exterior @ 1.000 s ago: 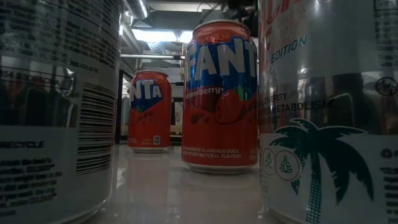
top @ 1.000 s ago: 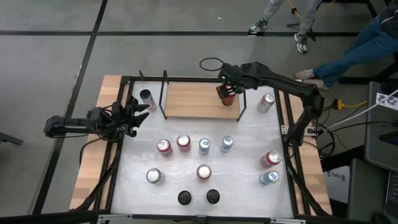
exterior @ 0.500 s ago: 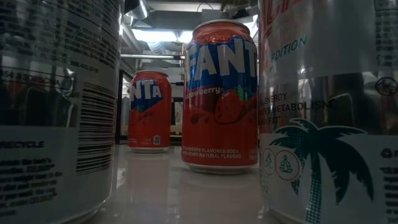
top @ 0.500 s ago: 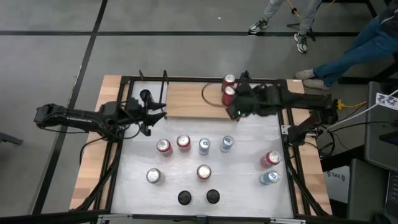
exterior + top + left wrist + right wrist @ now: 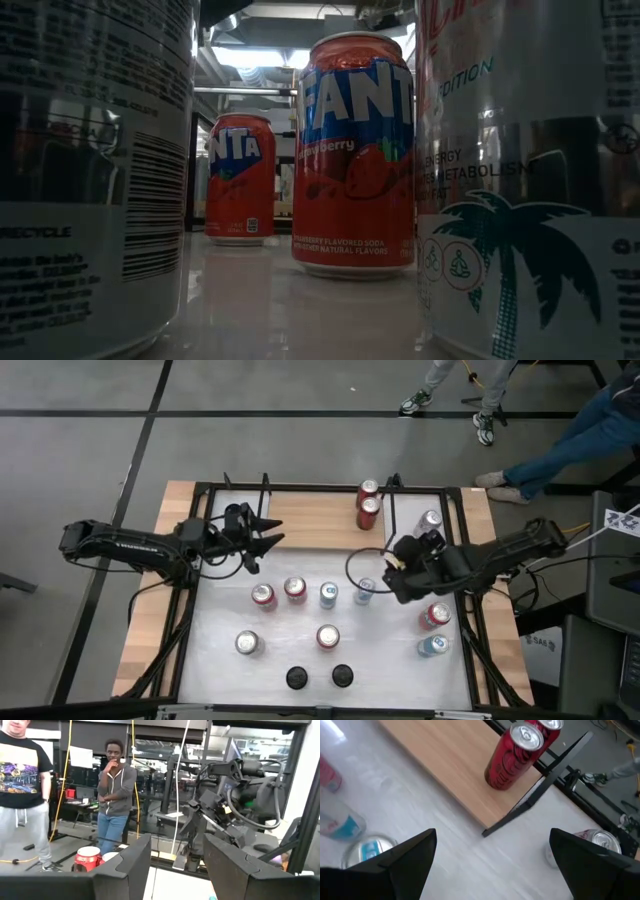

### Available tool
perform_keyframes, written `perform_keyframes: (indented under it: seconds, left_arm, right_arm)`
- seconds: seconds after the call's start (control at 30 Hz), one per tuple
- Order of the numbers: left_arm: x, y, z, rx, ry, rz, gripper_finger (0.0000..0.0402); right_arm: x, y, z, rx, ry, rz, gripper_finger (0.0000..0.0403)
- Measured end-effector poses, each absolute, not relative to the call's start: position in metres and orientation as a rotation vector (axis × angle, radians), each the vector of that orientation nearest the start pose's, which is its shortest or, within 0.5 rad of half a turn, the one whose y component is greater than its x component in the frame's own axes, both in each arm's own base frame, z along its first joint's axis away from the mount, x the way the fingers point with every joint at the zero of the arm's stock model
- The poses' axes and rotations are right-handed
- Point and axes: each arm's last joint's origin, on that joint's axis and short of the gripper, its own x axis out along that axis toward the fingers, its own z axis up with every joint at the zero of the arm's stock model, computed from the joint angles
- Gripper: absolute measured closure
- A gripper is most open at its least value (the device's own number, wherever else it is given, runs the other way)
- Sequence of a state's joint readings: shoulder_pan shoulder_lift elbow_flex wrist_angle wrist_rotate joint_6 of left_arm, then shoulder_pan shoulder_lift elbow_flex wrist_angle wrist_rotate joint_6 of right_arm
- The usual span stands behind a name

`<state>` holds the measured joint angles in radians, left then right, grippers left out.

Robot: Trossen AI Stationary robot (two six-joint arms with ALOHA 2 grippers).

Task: Place canned beverage on shelf
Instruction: Put the middle and pink soda can on the shelf

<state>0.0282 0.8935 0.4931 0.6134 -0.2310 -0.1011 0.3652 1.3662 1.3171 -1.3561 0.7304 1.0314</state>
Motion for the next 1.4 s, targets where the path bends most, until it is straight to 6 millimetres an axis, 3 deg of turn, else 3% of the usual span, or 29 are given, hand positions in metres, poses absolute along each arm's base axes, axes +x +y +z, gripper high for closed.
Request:
perform_keyframes:
  seconds: [0.17, 0.47, 0.6, 0.83, 1.0, 1.27, 1.4]
  left_arm:
    - [0.198, 0.013, 0.289, -0.152, -0.227, 0.262, 0.0194]
    - [0.197, 0.013, 0.290, -0.162, -0.240, 0.286, 0.0056]
    - [0.196, 0.013, 0.295, -0.253, -0.307, 0.265, 0.0011]
    - [0.199, 0.010, 0.294, -0.237, -0.290, 0.155, 0.0008]
    - [0.215, 0.008, 0.302, -0.199, -0.175, 0.089, 0.0009]
    - [0.252, 0.007, 0.325, -0.061, 0.285, 0.068, 0.0009]
    - [0.264, 0.005, 0.321, -0.010, 0.488, 0.051, 0.0009]
  right_arm:
    - [0.211, 0.065, 0.325, 0.102, 0.880, -0.762, 0.0026]
    - [0.221, 0.069, 0.336, 0.127, 0.754, -0.649, 0.0026]
    - [0.228, 0.072, 0.336, 0.122, 0.715, -0.612, 0.0026]
    - [0.232, 0.074, 0.339, 0.122, 0.684, -0.576, 0.0026]
    - [0.232, 0.074, 0.339, 0.123, 0.685, -0.575, 0.0026]
    - [0.232, 0.074, 0.339, 0.123, 0.687, -0.574, 0.0026]
    - [0.232, 0.074, 0.339, 0.122, 0.687, -0.574, 0.0026]
